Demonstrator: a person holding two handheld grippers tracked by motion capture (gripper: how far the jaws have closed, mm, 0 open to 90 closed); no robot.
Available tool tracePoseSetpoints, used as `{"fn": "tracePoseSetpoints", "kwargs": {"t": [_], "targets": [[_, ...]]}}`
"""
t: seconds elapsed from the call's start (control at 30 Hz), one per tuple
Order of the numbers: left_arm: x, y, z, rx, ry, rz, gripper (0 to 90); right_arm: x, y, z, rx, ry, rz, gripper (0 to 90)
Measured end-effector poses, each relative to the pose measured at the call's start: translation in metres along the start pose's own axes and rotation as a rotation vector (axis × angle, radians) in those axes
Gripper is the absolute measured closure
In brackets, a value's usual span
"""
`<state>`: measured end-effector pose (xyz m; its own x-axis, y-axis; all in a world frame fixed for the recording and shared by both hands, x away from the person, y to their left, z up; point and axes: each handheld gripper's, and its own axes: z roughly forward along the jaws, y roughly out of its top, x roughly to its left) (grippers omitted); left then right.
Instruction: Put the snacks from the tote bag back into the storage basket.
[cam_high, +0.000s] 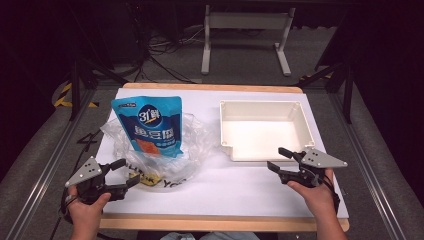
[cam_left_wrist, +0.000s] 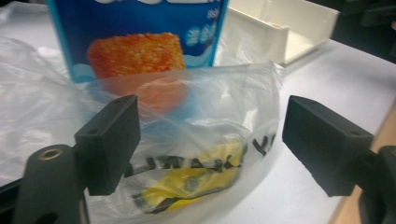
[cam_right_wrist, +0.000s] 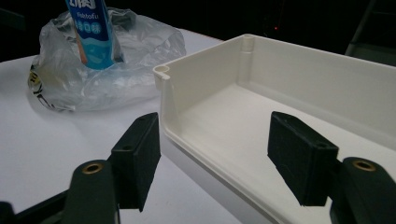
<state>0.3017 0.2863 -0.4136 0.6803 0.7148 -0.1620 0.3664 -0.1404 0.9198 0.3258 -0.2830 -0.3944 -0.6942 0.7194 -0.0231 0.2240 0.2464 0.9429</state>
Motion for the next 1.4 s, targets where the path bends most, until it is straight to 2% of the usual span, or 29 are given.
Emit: {"fn": "tracePoseSetpoints", "kwargs": {"t": [0.03, 0.07, 0.17, 0.27, 0.33, 0.4, 0.53, 0.6, 0.7, 0.77, 0.93, 1.0, 1.17, 1.27, 1.4], "targets": [[-0.001, 0.000, -0.001, -0.004, 0.022, 0.013, 26.2, 0.000, 0.001, 0.000, 0.007, 0.005, -0.013, 35.8], [-0.003, 0.000, -0.001, -0.006, 0.017, 0.023, 30.1, 0.000, 0.002, 0.000, 0.021, 0.006, -0.020, 35.1], [-0.005, 0.000, 0.001, -0.021, 0.025, 0.050, 31.9, -0.001, 0.002, -0.001, 0.018, -0.018, -0.027, 35.6], [-0.006, 0.000, 0.004, -0.001, 0.018, 0.046, 27.6, -0.001, 0.003, -0.001, 0.022, -0.032, -0.022, 35.7], [-0.006, 0.001, 0.007, 0.034, 0.015, 0.050, 25.7, -0.001, 0.004, -0.003, 0.014, -0.024, -0.017, 35.9], [-0.006, 0.002, 0.008, 0.030, 0.012, 0.061, 24.2, 0.000, 0.006, -0.005, -0.001, -0.025, -0.019, 35.9], [-0.006, 0.003, 0.007, 0.014, 0.011, 0.060, 21.1, 0.000, 0.009, -0.007, -0.037, -0.020, -0.014, 34.4], [-0.004, 0.003, 0.005, 0.000, 0.014, 0.047, 19.5, 0.000, 0.010, -0.007, -0.052, -0.007, -0.008, 34.3], [-0.001, 0.002, 0.003, 0.001, 0.026, 0.038, 18.1, 0.000, 0.015, -0.006, -0.048, -0.007, -0.012, 33.4], [0.000, 0.000, 0.003, 0.003, 0.029, 0.017, 18.2, 0.000, 0.018, -0.006, -0.042, -0.006, -0.017, 31.8], [0.001, -0.003, 0.000, -0.009, 0.036, 0.018, 19.4, 0.001, 0.031, -0.002, -0.003, 0.016, -0.013, 27.0], [0.001, -0.003, 0.000, -0.015, 0.039, 0.015, 18.9, 0.002, 0.035, -0.001, 0.005, 0.005, -0.023, 25.3], [0.000, -0.003, 0.001, -0.011, 0.037, 0.018, 18.5, 0.004, 0.047, 0.004, -0.005, 0.010, -0.027, 23.6], [0.000, -0.003, 0.001, -0.010, 0.039, 0.023, 18.0, 0.009, 0.062, 0.010, -0.015, 0.031, -0.046, 22.9], [-0.001, -0.002, 0.001, -0.007, 0.029, 0.039, 17.8, 0.013, 0.072, 0.016, -0.032, 0.050, -0.052, 22.0]]}}
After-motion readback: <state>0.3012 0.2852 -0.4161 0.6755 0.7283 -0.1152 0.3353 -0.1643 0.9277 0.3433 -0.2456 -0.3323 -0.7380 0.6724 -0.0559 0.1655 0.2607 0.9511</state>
